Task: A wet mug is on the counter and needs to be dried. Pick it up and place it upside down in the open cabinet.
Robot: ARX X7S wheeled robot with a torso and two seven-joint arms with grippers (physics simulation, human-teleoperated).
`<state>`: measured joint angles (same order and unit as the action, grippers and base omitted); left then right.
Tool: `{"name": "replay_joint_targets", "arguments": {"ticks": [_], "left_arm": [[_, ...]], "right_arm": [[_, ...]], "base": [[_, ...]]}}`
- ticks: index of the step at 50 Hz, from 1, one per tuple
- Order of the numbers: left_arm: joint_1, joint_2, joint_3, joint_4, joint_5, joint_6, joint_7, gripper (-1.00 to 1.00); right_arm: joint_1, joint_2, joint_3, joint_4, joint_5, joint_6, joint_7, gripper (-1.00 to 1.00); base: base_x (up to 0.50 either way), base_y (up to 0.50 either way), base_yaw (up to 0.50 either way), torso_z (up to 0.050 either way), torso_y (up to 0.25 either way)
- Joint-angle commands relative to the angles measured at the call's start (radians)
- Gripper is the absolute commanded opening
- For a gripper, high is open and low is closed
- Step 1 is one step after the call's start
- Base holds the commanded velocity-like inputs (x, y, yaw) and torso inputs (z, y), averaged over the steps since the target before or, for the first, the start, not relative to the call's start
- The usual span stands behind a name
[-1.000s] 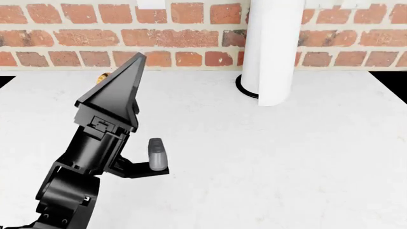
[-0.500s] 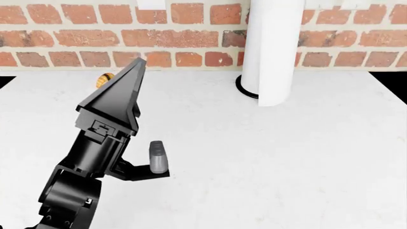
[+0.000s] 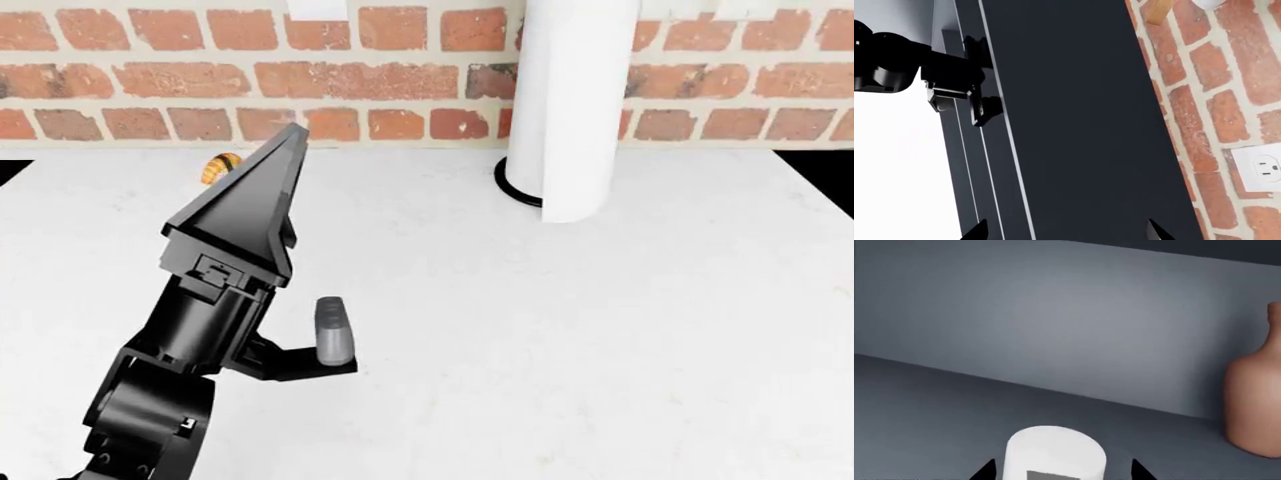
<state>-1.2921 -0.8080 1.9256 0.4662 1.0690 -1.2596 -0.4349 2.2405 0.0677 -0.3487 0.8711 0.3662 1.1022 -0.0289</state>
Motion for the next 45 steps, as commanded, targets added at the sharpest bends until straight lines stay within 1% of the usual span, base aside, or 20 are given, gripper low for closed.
{"name": "replay_joint_targets", "arguments": {"ticks": [1,9,21,26,28,31,33,37,39,45], "left_arm": [[0.01,0.0,-0.009,-0.004,0.002,0.004,-0.001,1.0],[0.02,-0.001,-0.014,-0.004,0.004,0.004,-0.003,1.0],[0.019,-0.01,-0.026,0.008,0.006,0.011,0.006,1.0],[0.02,-0.011,-0.034,0.012,0.003,0.013,0.007,1.0],[0.019,-0.016,-0.042,0.022,-0.006,0.017,0.006,1.0],[0.017,-0.025,-0.055,0.039,-0.018,0.022,0.007,1.0],[0.017,-0.027,-0.056,0.044,-0.016,0.021,0.013,1.0],[0.026,-0.035,-0.098,0.087,-0.075,0.031,0.012,1.0],[0.029,-0.038,-0.115,0.103,-0.1,0.036,0.015,1.0],[0.035,-0.044,-0.139,0.118,-0.143,0.045,0.028,1.0]], "right_arm": [[-0.044,0.005,-0.026,0.033,0.077,0.035,-0.002,1.0],[-0.02,0.019,-0.008,-0.007,0.098,0.07,0.008,1.0],[-0.006,0.095,0.097,-0.381,0.217,0.37,0.09,1.0],[0.014,0.122,0.138,-0.474,0.273,0.463,0.124,1.0],[0.025,0.15,0.128,-0.481,0.371,0.467,0.192,1.0],[0.039,0.21,0.104,-0.493,0.624,0.467,0.373,1.0],[0.045,0.241,0.09,-0.503,0.759,0.466,0.469,1.0],[0.053,0.299,0.058,-0.525,1.015,0.464,0.653,1.0],[0.055,0.321,0.041,-0.536,1.099,0.462,0.713,1.0],[0.06,0.369,0.008,-0.551,1.268,0.455,0.836,1.0]], "base": [[0.0,0.0,0.0,0.0,0.0],[0.0,0.0,0.0,0.0,0.0],[0.0,0.0,0.0,0.0,0.0],[0.0,0.0,0.0,0.0,0.0],[0.0,0.0,0.0,0.0,0.0],[0.0,0.0,0.0,0.0,0.0],[0.0,0.0,0.0,0.0,0.0],[0.0,0.0,0.0,0.0,0.0],[0.0,0.0,0.0,0.0,0.0],[0.0,0.0,0.0,0.0,0.0]]}}
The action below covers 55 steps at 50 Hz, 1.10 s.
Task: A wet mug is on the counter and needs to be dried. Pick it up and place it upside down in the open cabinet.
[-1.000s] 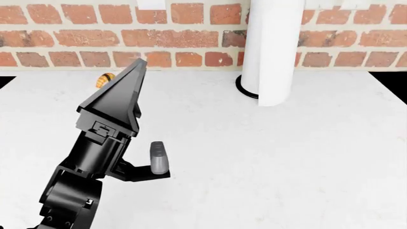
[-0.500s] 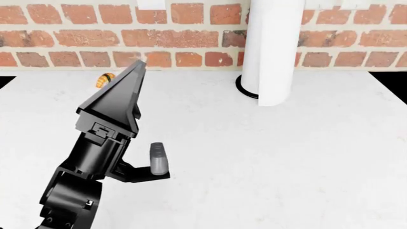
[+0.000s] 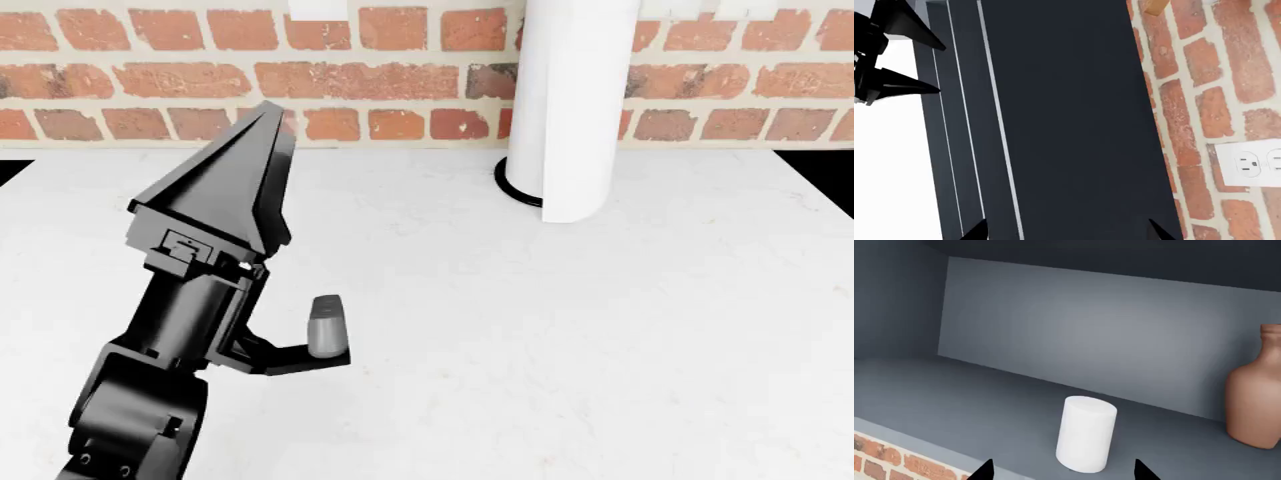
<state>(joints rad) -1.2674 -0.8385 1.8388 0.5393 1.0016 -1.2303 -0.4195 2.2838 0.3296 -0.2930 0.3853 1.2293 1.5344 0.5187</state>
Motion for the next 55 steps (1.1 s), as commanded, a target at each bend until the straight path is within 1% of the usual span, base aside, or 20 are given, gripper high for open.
{"name": "replay_joint_targets", "arguments": {"ticks": [1,4,8,12,14,16,21,23,25,28,31,35,37,44,46,48,52,55], "left_arm": [[0.013,-0.015,-0.06,0.047,-0.085,0.016,0.012,1.0],[0.023,-0.025,-0.088,0.063,-0.133,0.04,0.002,1.0],[0.039,-0.038,-0.145,0.07,-0.224,0.06,0.002,1.0],[0.067,-0.043,-0.232,0.101,-0.336,0.065,0.009,1.0],[0.09,-0.039,-0.313,0.114,-0.432,0.068,0.021,1.0],[0.112,-0.032,-0.416,0.135,-0.538,0.065,0.04,1.0],[0.145,-0.024,-0.575,0.162,-0.686,0.071,0.072,1.0],[0.188,-0.012,-0.704,0.182,-0.795,0.074,0.089,1.0],[0.219,0.0,-0.807,0.198,-0.877,0.075,0.107,1.0],[0.24,0.015,-0.897,0.21,-0.949,0.067,0.133,1.0],[0.247,0.026,-0.943,0.217,-0.988,0.053,0.154,1.0],[0.3,0.068,-1.097,0.217,-1.113,0.034,0.207,1.0],[0.315,0.085,-1.149,0.213,-1.153,0.022,0.225,1.0],[0.335,0.107,-1.236,0.212,-1.213,-0.006,0.252,1.0],[0.351,0.123,-1.288,0.222,-1.249,-0.022,0.268,1.0],[0.352,0.122,-1.292,0.225,-1.252,-0.028,0.269,1.0],[0.363,0.152,-1.351,0.228,-1.305,-0.088,0.296,1.0],[0.376,0.166,-1.377,0.223,-1.33,-0.104,0.311,1.0]], "right_arm": [[0.015,0.114,-0.053,-0.069,0.427,0.021,0.305,1.0],[0.002,0.139,-0.062,-0.088,0.51,0.014,0.362,1.0],[-0.045,0.182,-0.067,-0.151,0.672,-0.01,0.474,1.0],[-0.089,0.227,-0.08,-0.218,0.8,-0.044,0.555,1.0],[-0.107,0.247,-0.082,-0.243,0.839,-0.06,0.577,1.0],[-0.13,0.271,-0.081,-0.274,0.876,-0.075,0.595,1.0],[-0.168,0.311,-0.07,-0.331,0.937,-0.104,0.611,1.0],[-0.175,0.324,-0.07,-0.355,0.953,-0.104,0.614,1.0],[-0.184,0.338,-0.07,-0.374,0.972,-0.111,0.62,1.0],[-0.193,0.357,-0.071,-0.399,1.003,-0.126,0.629,1.0],[-0.203,0.383,-0.074,-0.429,1.045,-0.148,0.647,1.0],[-0.238,0.423,-0.069,-0.481,1.083,-0.168,0.662,1.0],[-0.264,0.446,-0.06,-0.506,1.097,-0.178,0.666,1.0],[-0.324,0.505,-0.043,-0.577,1.149,-0.217,0.682,1.0],[-0.34,0.522,-0.036,-0.595,1.162,-0.229,0.684,1.0],[-0.355,0.535,-0.028,-0.609,1.173,-0.239,0.685,1.0],[-0.403,0.571,-0.011,-0.644,1.186,-0.259,0.69,1.0],[-0.446,0.59,0.011,-0.671,1.189,-0.271,0.684,1.0]], "base": [[0.0,0.0,0.0,0.0,0.0],[0.0,0.0,0.0,0.0,0.0],[0.0,0.0,0.0,0.0,0.0],[0.0,0.0,0.0,0.0,0.0],[0.0,0.0,0.0,0.0,0.0],[0.0,0.0,0.0,0.0,0.0],[0.0,0.0,0.0,0.0,0.0],[0.0,0.0,0.0,0.0,0.0],[0.0,0.0,0.0,0.0,0.0],[0.0,0.0,0.0,0.0,0.0],[0.0,0.0,0.0,0.0,0.0],[0.0,0.0,0.0,0.0,0.0],[0.0,0.0,0.0,0.0,0.0],[0.0,0.0,0.0,0.0,0.0],[0.0,0.0,0.0,0.0,0.0],[0.0,0.0,0.0,0.0,0.0],[0.0,0.0,0.0,0.0,0.0],[0.0,0.0,0.0,0.0,0.0]]}}
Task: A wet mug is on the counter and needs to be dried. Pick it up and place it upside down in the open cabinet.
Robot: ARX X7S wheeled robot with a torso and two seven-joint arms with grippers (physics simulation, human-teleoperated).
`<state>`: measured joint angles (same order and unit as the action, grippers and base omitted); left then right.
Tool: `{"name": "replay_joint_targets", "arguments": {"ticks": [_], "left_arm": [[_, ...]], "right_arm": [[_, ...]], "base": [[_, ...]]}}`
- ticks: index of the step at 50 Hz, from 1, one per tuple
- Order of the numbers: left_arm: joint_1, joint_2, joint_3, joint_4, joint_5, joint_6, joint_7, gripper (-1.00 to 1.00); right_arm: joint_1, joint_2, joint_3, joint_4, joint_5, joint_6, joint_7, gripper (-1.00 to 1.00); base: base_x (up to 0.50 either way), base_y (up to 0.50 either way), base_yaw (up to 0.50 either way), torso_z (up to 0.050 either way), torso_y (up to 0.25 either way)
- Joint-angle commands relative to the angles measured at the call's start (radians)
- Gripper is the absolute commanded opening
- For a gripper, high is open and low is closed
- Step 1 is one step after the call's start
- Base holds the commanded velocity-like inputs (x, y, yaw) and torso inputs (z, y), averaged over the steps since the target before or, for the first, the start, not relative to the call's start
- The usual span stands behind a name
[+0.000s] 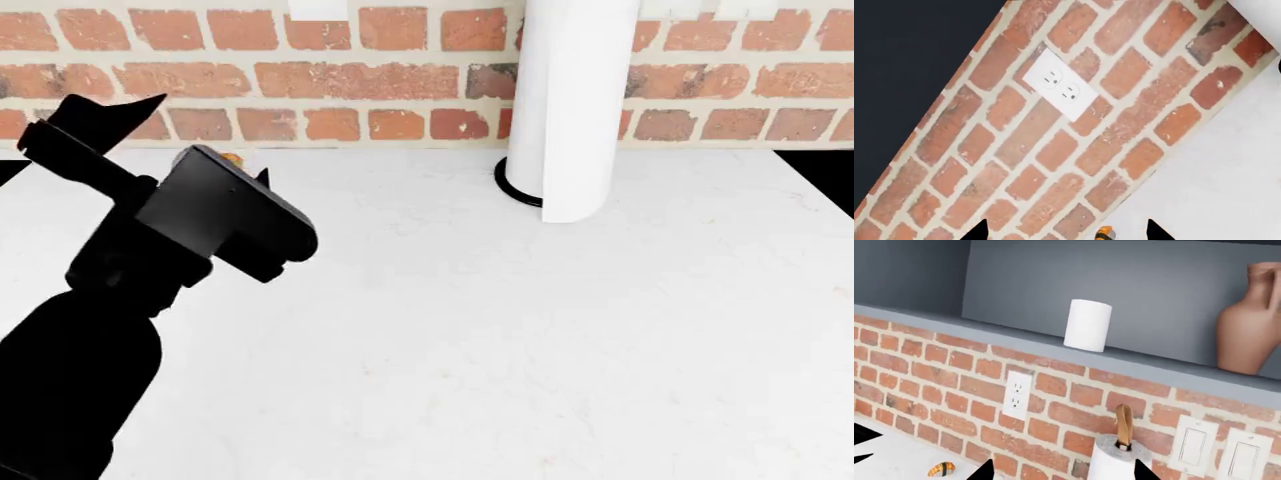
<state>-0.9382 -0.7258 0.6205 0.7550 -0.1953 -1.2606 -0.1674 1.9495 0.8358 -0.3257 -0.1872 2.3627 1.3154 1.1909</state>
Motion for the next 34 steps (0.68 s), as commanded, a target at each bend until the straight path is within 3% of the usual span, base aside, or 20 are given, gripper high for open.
{"name": "replay_joint_targets", "arguments": {"ticks": [1,12,20,27,34], "left_arm": [[0.054,0.059,-0.174,0.008,-0.144,-0.077,0.066,1.0],[0.117,0.105,-0.339,0.041,-0.261,-0.105,0.139,1.0],[0.124,0.176,-0.485,0.101,-0.362,-0.231,0.172,1.0],[0.128,0.187,-0.516,0.14,-0.398,-0.272,0.166,1.0],[0.145,0.208,-0.61,0.14,-0.465,-0.298,0.175,1.0]], "right_arm": [[-0.129,0.09,0.054,-0.108,0.053,-0.054,0.008,1.0],[-0.281,0.108,0.15,-0.162,-0.003,-0.067,-0.041,1.0],[-0.361,0.11,0.19,-0.199,-0.025,-0.071,-0.064,1.0],[-0.509,0.132,0.281,-0.256,-0.041,-0.083,-0.089,1.0],[-0.537,0.161,0.297,-0.269,-0.04,-0.073,-0.094,1.0]], "base": [[0.0,0.0,0.0,0.0,0.0],[0.0,0.0,0.0,0.0,0.0],[0.0,0.0,0.0,0.0,0.0],[0.0,0.0,0.0,0.0,0.0],[0.0,0.0,0.0,0.0,0.0]]}}
